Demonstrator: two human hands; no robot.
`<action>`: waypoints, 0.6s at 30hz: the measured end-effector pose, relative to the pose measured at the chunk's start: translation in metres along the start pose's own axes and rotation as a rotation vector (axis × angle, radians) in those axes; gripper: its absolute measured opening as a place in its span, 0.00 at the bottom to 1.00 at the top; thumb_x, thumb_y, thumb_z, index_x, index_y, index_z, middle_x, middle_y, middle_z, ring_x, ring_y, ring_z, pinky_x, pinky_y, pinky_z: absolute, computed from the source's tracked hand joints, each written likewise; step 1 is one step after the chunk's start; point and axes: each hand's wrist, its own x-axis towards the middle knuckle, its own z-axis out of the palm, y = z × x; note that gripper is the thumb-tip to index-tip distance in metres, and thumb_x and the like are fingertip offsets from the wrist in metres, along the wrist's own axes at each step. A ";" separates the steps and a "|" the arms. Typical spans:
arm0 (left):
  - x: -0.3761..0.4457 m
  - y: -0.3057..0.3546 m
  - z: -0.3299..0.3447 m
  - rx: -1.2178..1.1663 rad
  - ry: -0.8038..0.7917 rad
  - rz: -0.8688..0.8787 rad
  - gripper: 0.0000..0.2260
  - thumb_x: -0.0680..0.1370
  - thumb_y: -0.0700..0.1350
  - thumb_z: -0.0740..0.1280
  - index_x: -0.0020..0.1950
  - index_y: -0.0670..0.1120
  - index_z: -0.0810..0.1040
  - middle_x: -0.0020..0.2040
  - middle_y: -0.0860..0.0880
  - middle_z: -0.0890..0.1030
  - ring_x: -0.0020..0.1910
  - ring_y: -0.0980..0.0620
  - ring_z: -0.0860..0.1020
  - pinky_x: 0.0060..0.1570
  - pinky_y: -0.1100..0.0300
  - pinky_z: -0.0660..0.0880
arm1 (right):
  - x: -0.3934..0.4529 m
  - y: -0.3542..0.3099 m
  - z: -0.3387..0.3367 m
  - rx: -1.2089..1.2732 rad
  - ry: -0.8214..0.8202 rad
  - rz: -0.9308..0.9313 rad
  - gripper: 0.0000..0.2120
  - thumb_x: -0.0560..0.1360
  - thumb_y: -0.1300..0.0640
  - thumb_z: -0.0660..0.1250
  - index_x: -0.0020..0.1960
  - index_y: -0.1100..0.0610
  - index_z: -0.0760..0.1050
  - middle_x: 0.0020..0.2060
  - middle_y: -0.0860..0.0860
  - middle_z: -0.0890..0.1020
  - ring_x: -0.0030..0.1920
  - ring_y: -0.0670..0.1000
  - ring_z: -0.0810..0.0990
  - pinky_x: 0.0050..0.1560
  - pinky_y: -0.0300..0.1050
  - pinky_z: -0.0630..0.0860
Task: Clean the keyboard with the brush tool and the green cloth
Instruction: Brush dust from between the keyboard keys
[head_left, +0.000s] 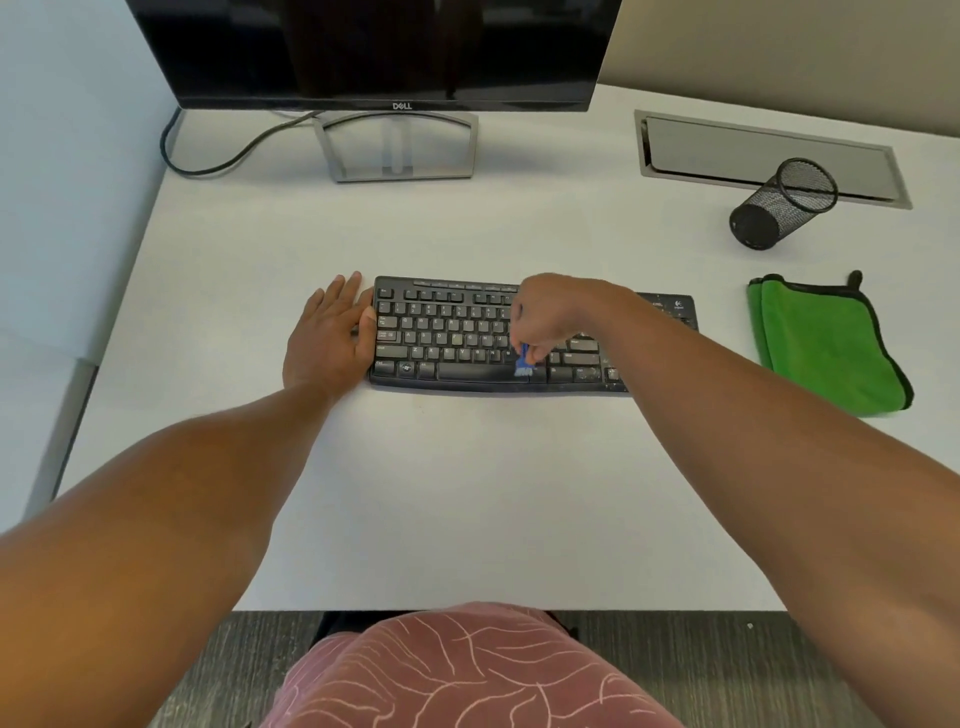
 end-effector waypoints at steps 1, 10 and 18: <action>0.000 0.000 0.000 -0.002 0.003 0.002 0.25 0.84 0.55 0.46 0.79 0.52 0.66 0.80 0.52 0.63 0.81 0.54 0.55 0.79 0.57 0.49 | 0.001 -0.001 -0.003 0.015 0.032 -0.017 0.05 0.73 0.62 0.68 0.48 0.61 0.81 0.41 0.54 0.85 0.39 0.51 0.84 0.41 0.43 0.81; 0.000 0.001 0.001 -0.012 0.004 0.007 0.25 0.84 0.55 0.46 0.79 0.52 0.67 0.80 0.52 0.63 0.80 0.53 0.56 0.79 0.56 0.49 | 0.012 -0.032 0.003 0.239 0.103 -0.240 0.10 0.77 0.64 0.61 0.52 0.59 0.80 0.45 0.50 0.83 0.41 0.40 0.81 0.45 0.45 0.79; -0.001 0.004 -0.002 -0.026 0.024 0.011 0.24 0.84 0.54 0.47 0.78 0.50 0.69 0.80 0.51 0.64 0.80 0.52 0.57 0.79 0.57 0.50 | 0.031 -0.082 0.018 0.228 0.118 -0.369 0.11 0.77 0.62 0.61 0.50 0.53 0.81 0.44 0.48 0.80 0.38 0.45 0.75 0.35 0.37 0.68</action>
